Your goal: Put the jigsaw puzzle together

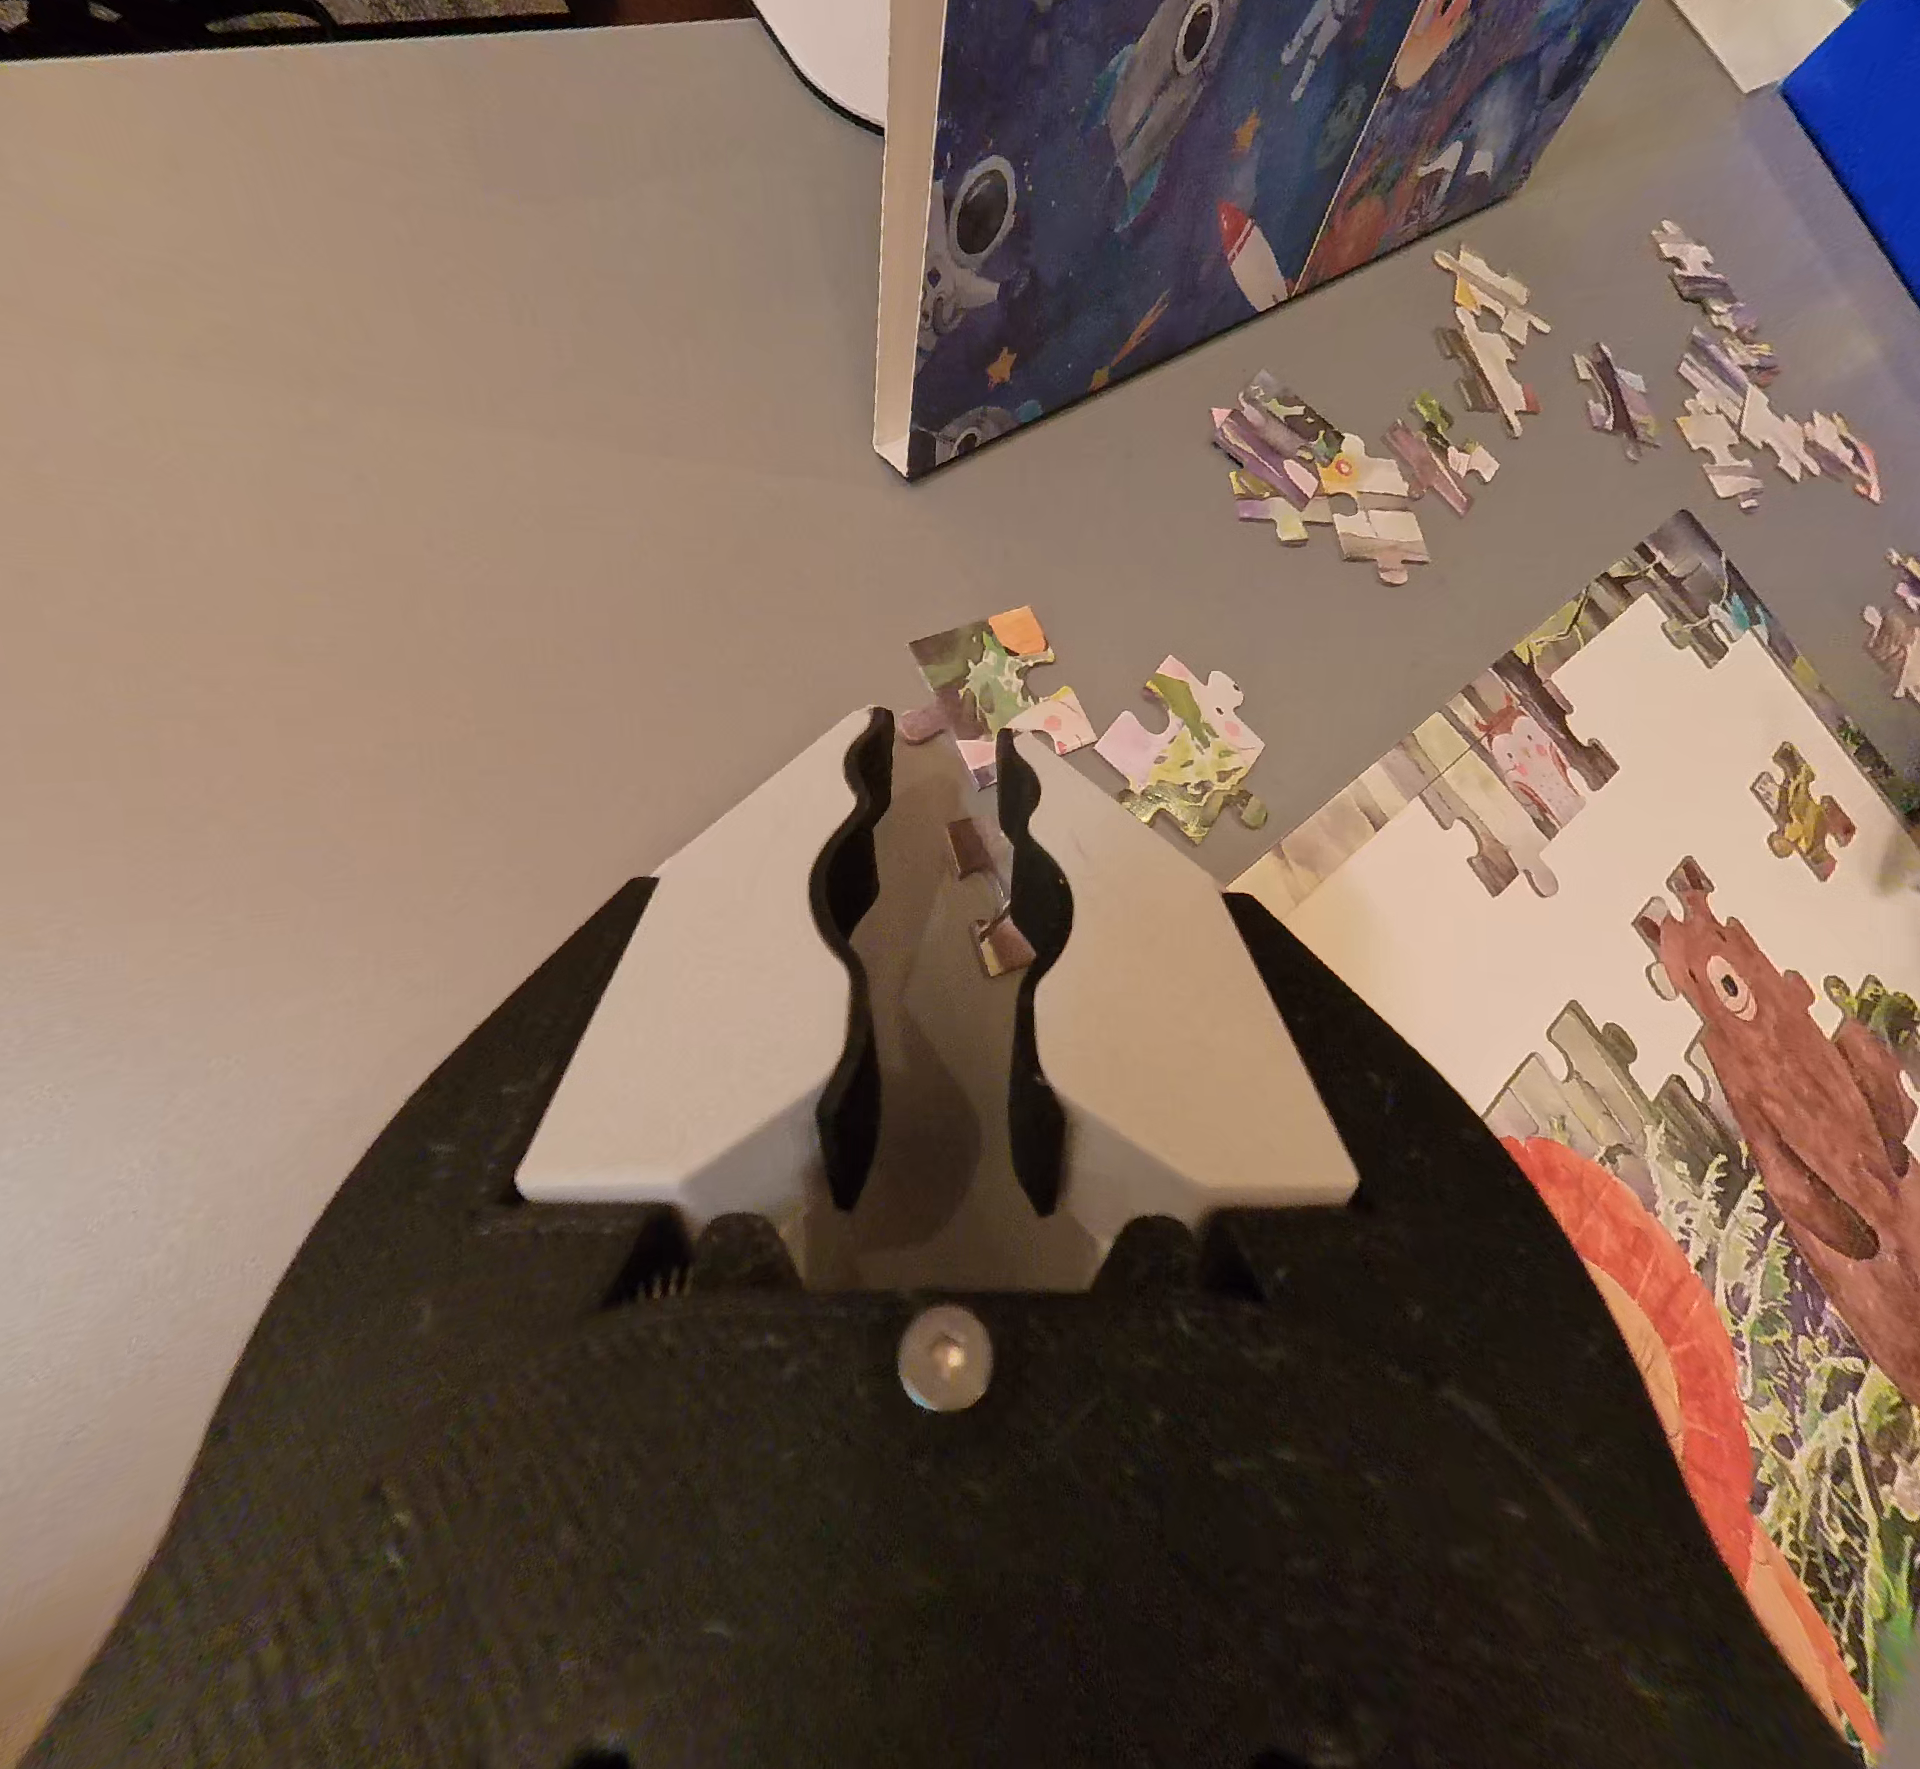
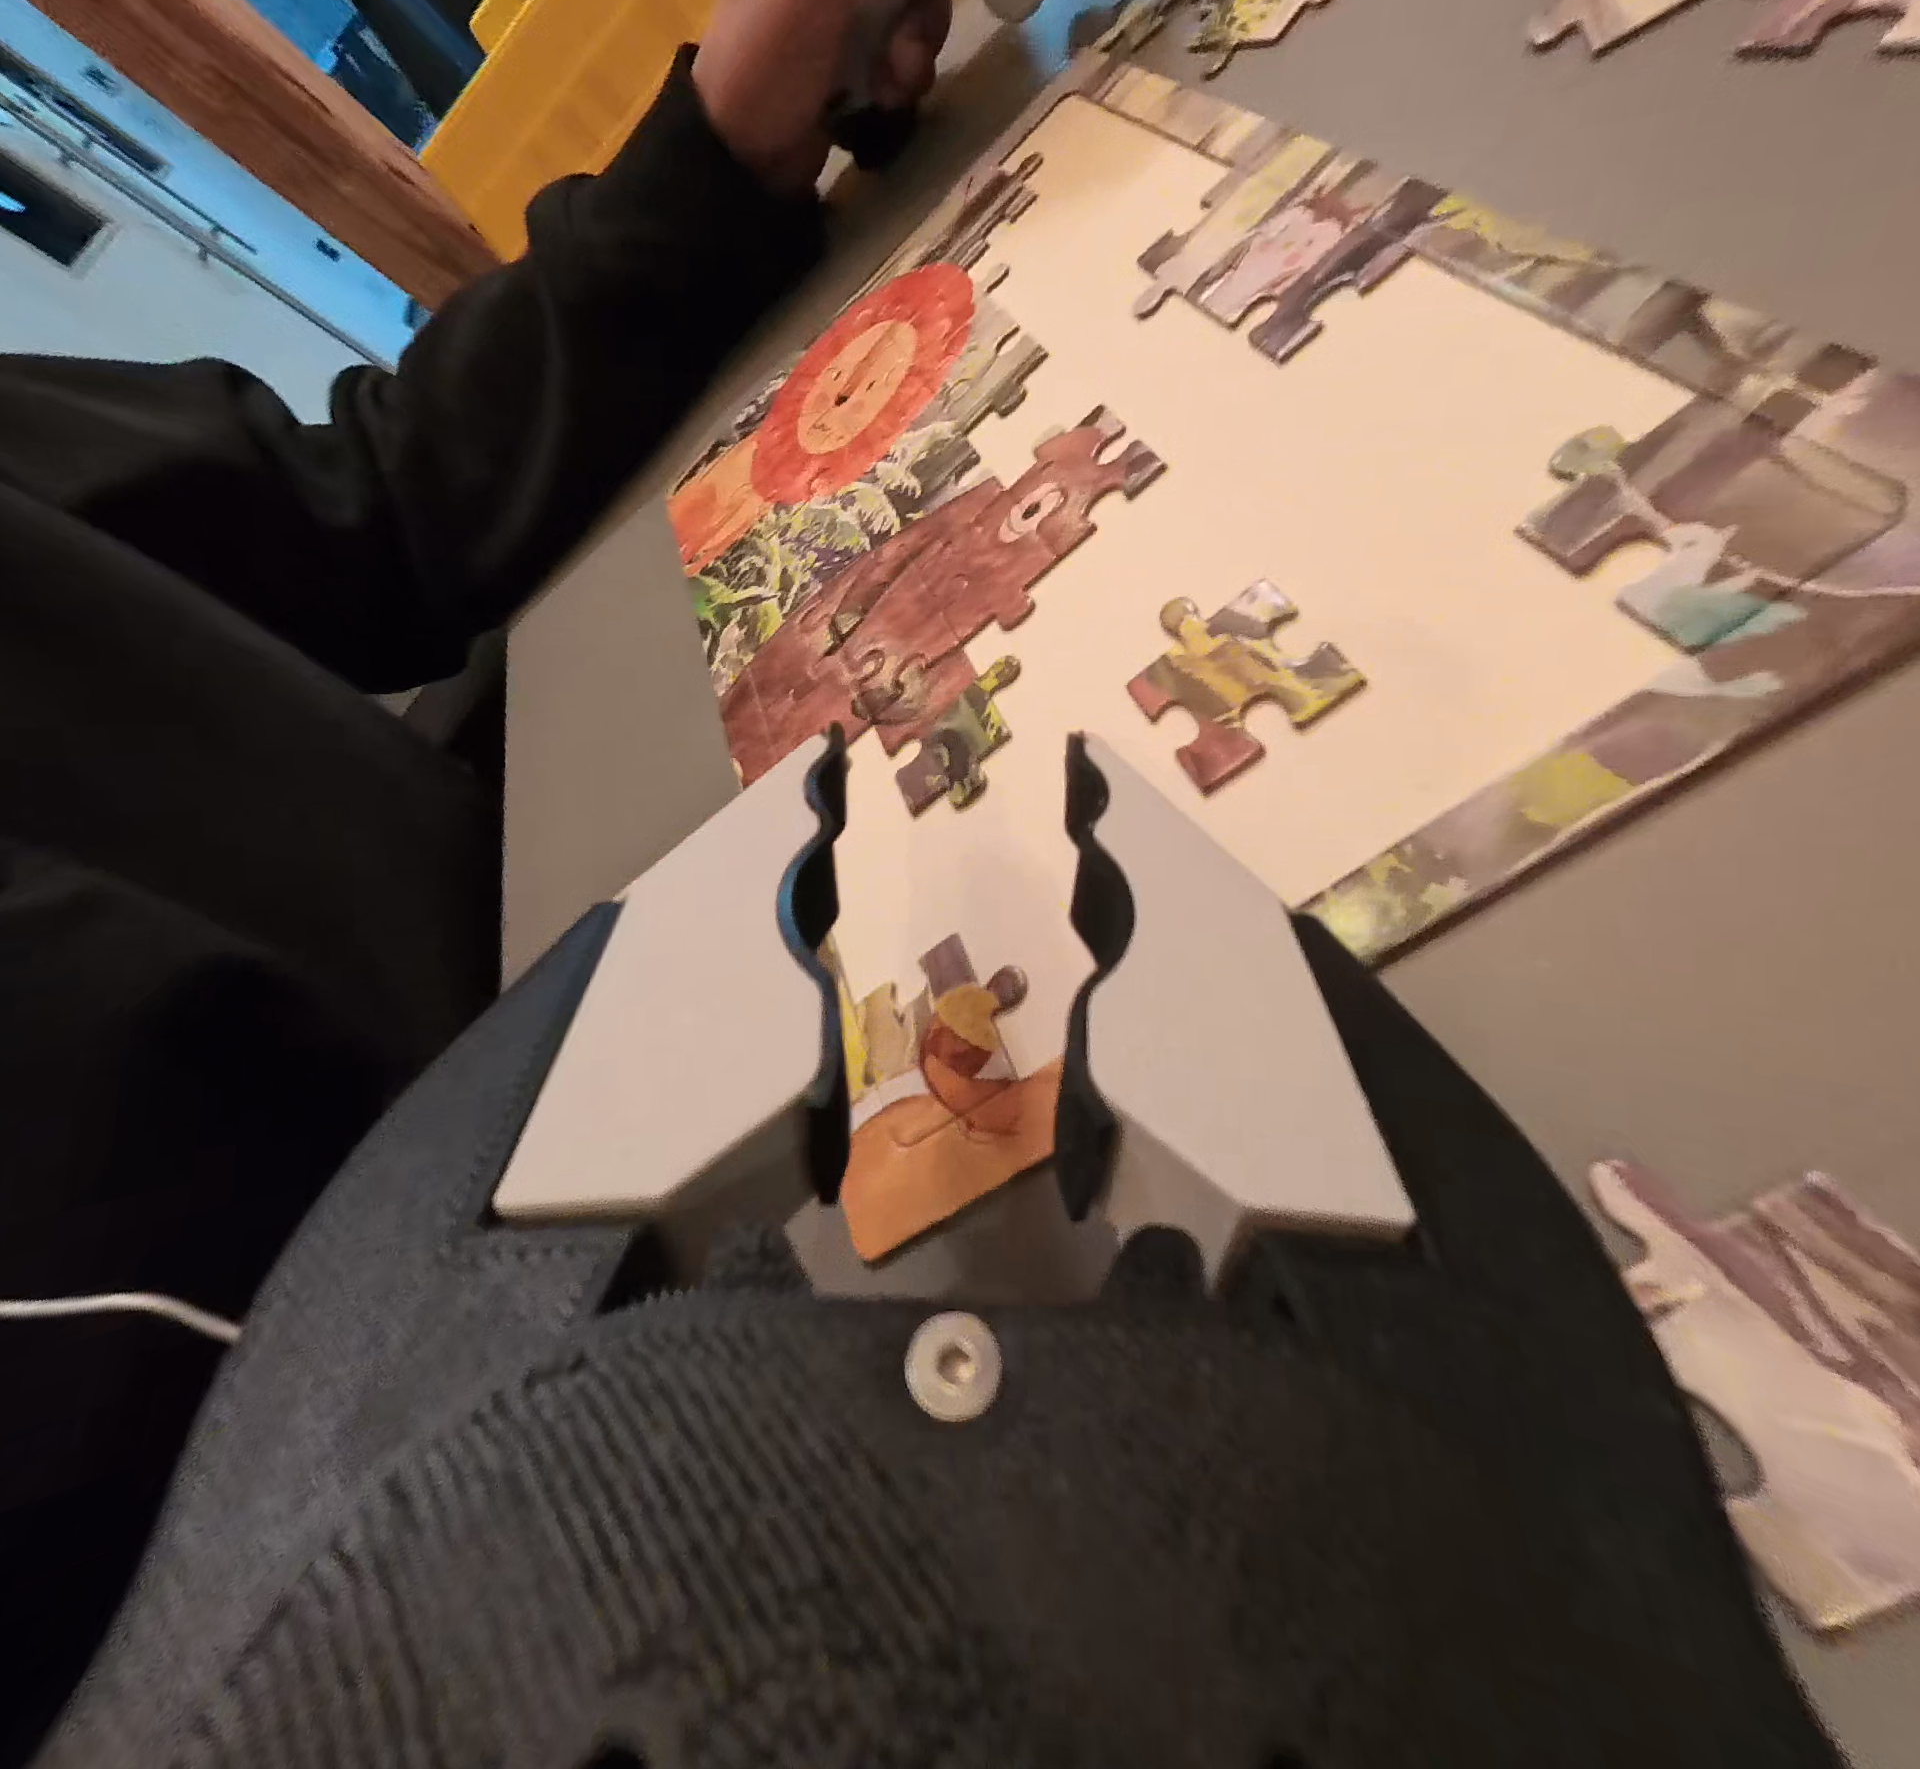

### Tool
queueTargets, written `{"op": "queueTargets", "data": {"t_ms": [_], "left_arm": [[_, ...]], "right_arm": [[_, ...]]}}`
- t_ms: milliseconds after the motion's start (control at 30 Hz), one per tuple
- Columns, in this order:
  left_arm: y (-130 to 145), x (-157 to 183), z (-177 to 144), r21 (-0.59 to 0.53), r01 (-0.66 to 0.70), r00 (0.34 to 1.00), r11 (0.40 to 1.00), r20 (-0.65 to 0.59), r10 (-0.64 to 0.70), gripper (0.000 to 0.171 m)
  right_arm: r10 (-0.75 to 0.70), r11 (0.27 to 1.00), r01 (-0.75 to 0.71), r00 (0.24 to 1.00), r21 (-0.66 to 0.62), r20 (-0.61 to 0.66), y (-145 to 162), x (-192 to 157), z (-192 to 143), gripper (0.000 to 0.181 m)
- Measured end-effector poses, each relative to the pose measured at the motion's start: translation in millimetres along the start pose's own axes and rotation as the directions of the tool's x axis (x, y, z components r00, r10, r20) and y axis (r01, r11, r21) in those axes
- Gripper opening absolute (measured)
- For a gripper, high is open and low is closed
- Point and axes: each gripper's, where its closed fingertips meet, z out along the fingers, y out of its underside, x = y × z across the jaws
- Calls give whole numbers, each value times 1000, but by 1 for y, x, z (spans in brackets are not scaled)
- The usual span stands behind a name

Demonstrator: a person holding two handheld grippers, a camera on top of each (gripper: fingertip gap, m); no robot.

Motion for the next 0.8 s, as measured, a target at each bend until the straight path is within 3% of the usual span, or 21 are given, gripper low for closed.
{"op": "queueTargets", "data": {"t_ms": [200,533,800], "left_arm": [[0,0,0,-1,0,1000,1000,0,0,17],[0,0,0,0,-1,1000,1000,1,1,17],[0,0,0,-1,-2,1000,1000,1,2,17]], "right_arm": [[-96,994,103,974,25,-207,-10,23,-6,46],[-133,988,122,982,-91,-132,8,12,6,39],[-138,990,135,960,-30,-243,-4,28,-5,46]]}}
